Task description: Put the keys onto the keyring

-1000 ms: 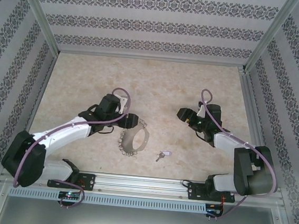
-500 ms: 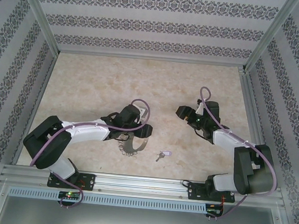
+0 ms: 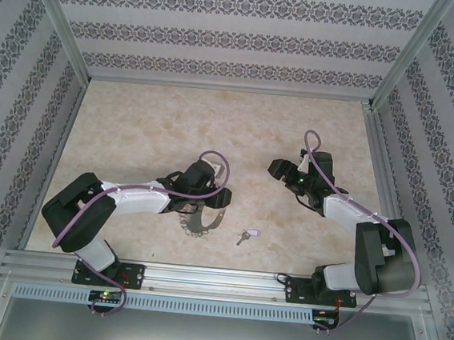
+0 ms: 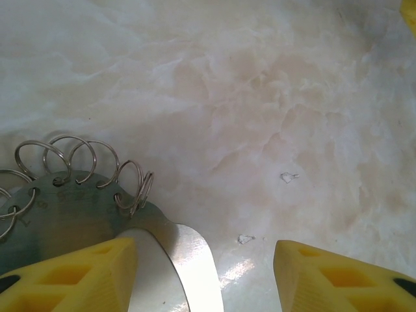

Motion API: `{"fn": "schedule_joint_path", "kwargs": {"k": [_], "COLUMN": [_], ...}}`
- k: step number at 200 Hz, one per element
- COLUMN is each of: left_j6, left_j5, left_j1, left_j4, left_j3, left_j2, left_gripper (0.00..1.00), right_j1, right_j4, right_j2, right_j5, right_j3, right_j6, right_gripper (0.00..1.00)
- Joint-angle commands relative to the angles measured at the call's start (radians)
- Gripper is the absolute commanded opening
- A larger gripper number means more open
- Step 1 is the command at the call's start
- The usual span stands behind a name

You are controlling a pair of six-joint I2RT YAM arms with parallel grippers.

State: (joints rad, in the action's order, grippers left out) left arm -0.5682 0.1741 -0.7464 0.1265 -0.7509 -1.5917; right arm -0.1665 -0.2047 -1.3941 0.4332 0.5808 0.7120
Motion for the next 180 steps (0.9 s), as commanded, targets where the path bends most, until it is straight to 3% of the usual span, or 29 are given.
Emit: {"fn": "schedule_joint_path", "kwargs": {"k": [1,180], "left_j6": [-0.021,0.033], "left_j5": [-0.019,-0.024], "left_j1": [-0.015,-0.018], "left_j4": [0.037,0.055], "left_j3": [0.013,-0.088], "left_j2": [-0.021,-0.132], "left_gripper": [0.57,0.57], "right_j1": [-0.008,-0.008], "right_j4": [0.009,-0.008], "right_j2": [0.017,-0.049], "right_j5": [-0.021,-0.022], "right_j3": [0.030,0.028], "right_j6": [-0.003,-0.021], "right_gripper": [0.75,0.75]}}
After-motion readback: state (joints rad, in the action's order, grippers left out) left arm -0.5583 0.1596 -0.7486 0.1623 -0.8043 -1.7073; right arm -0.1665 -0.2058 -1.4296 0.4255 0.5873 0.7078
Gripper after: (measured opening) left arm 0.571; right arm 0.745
